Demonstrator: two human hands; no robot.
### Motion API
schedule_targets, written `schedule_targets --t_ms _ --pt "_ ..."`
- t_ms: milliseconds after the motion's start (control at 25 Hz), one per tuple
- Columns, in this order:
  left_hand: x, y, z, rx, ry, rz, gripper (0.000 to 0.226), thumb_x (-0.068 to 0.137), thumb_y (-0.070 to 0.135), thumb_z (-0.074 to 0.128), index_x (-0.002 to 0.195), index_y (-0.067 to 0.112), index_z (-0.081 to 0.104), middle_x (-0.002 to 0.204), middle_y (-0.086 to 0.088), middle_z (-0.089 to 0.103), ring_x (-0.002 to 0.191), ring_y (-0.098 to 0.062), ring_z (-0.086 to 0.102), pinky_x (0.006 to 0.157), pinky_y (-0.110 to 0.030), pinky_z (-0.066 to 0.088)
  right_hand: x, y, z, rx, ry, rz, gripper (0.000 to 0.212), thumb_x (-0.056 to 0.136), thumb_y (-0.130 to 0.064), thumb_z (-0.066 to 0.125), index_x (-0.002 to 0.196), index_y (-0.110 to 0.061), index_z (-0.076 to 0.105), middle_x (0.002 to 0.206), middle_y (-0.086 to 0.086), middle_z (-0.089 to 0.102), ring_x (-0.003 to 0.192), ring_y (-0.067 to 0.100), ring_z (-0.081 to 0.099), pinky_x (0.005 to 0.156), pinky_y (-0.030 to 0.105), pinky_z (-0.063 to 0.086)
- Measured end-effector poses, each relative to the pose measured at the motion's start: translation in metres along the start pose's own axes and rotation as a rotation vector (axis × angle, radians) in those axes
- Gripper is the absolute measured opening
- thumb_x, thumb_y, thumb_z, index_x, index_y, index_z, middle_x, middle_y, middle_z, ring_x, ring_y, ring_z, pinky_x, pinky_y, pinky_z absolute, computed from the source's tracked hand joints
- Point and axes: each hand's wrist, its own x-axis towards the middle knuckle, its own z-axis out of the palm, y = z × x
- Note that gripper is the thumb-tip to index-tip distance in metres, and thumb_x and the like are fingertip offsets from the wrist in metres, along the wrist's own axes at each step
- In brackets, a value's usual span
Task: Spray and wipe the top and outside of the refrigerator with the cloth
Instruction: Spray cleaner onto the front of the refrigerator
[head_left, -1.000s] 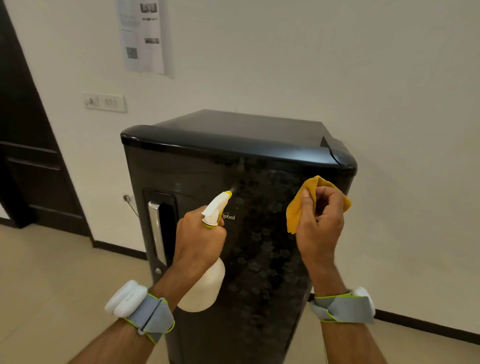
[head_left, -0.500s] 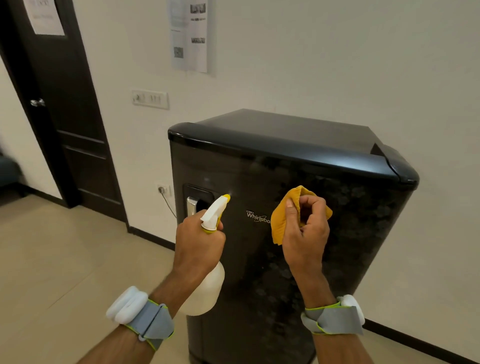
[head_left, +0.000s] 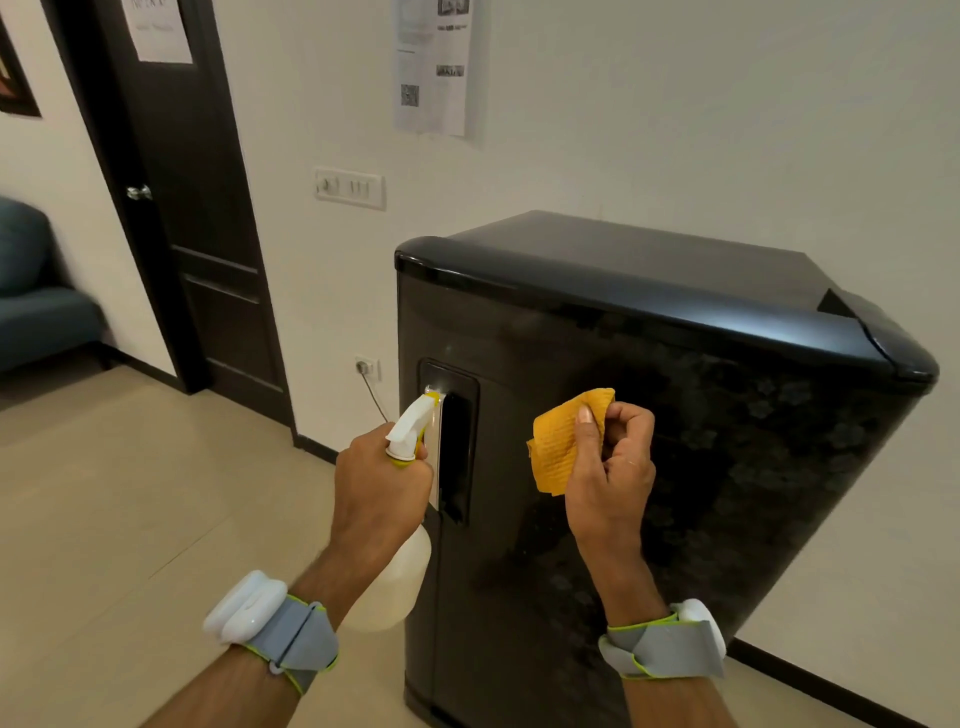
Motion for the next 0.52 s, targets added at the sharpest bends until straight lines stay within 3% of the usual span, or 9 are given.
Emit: schedule_targets --t_ms 120,320,520 --pt "-0.006 -0.003 0.004 -0.041 -0.038 0.003 0.003 0.089 0.006 0.065 0.089 0.009 0.067 0.072 -0.004 0.064 0.062 -0.018 0.061 0.054 -0.023 0.048 -0.005 0.004 -0.008 -0.020 0.011 0.027 0.011 0.100 -0.023 0.054 0.104 -0.014 0.049 0.077 -0.006 0.058 0.062 0.000 0.055 0.052 0.019 0.047" --pt "-0.019 -0.008 0.014 -0.077 -0.261 0.033 0.034 0.080 -0.011 0.063 0.091 0.021 0.069 0.082 0.006 0.070 0.078 -0.010 0.067 0.062 -0.018 0.050 -0.011 0.012 -0.030 -0.071 0.053 0.052 0.013 0.100 -0.026 0.055 0.105 -0.015 0.050 0.080 -0.006 0.060 0.065 0.000 0.056 0.054 0.018 0.048" --pt "-0.031 -0.003 0.031 -0.076 -0.359 0.096 0.017 0.081 -0.004 0.069 0.083 0.012 0.071 0.076 -0.004 0.069 0.071 -0.020 0.067 0.060 -0.025 0.054 -0.020 0.019 -0.059 -0.100 0.094 0.075 0.012 0.100 -0.027 0.054 0.104 -0.016 0.050 0.077 0.000 0.059 0.060 0.001 0.052 0.052 0.021 0.045"
